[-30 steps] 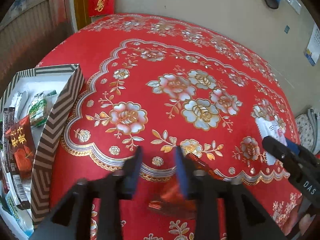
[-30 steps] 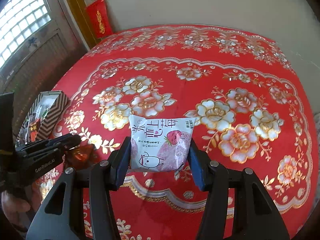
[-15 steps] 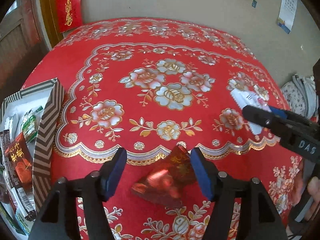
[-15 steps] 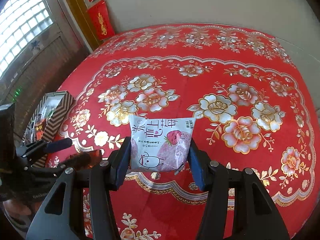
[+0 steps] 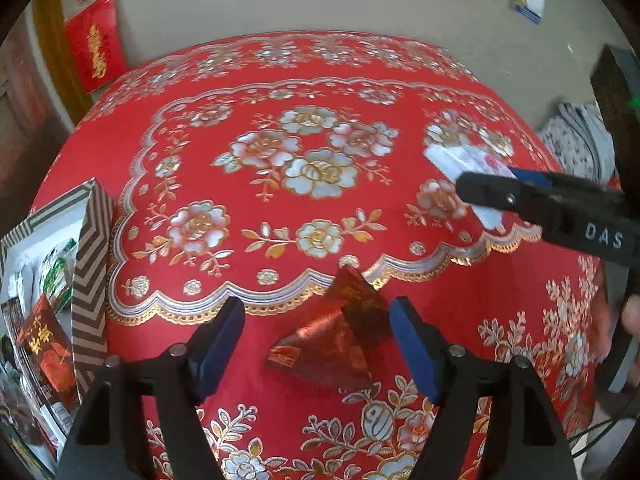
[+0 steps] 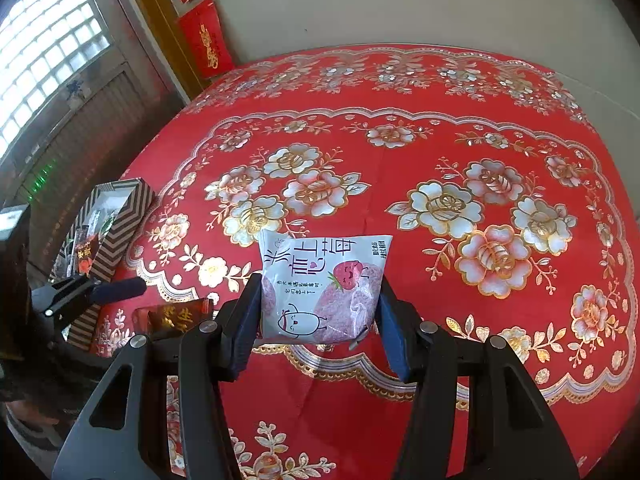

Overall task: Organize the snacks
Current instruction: 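Grasp the pink-white milk candy packet with the right tool while the left tool grasps the red wrapped candy, then carry both packets into the white box and open both tools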

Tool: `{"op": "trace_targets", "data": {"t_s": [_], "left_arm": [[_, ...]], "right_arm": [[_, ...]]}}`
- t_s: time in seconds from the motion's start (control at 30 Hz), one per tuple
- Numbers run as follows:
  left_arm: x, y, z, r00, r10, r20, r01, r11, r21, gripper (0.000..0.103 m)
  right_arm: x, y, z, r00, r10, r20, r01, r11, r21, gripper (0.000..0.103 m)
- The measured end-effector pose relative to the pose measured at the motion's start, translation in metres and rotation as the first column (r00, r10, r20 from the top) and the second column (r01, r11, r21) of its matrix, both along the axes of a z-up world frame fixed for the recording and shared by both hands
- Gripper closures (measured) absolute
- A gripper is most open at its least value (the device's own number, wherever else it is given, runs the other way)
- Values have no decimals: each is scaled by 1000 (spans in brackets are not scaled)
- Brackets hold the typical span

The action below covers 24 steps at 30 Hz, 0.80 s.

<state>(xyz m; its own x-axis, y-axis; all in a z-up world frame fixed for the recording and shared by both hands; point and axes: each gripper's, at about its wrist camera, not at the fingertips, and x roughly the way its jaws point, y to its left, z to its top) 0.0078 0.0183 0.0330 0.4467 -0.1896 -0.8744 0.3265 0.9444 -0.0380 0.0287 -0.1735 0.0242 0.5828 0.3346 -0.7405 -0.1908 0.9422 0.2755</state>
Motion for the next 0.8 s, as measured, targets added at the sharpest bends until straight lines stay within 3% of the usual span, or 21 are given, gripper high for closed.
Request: {"op": "trace_targets", "data": {"t_s": [0.2, 0.5, 0.57, 0.6, 0.63, 0.8], "left_arm": [[-9, -13, 0, 994, -107, 15, 107, 994, 27, 17], [0, -6, -9, 998, -65, -7, 65, 997, 43, 19], [0, -3, -10, 999, -53, -8, 53, 998, 40, 40], [1, -1, -12, 999, -46, -19, 47, 998, 39, 56], [1, 0, -12, 999, -38, -10, 38, 998, 43, 62], [-5, 8, -10, 1000, 4, 8, -4, 1000, 18, 63]], "right_arm": [[-1, 3, 0, 1000, 1, 1, -1, 1000, 4, 50], [-3, 6, 0, 1000, 6, 5, -6, 1000, 10, 50], [-4, 7, 1, 1000, 12, 9, -12, 1000, 11, 50], [-4, 9, 2, 1000, 16, 13, -16, 1000, 9, 50], [-5, 10, 2, 1000, 19, 18, -19, 1000, 9, 50], [-11, 21, 4, 999, 42, 29, -42, 999, 5, 50]]}}
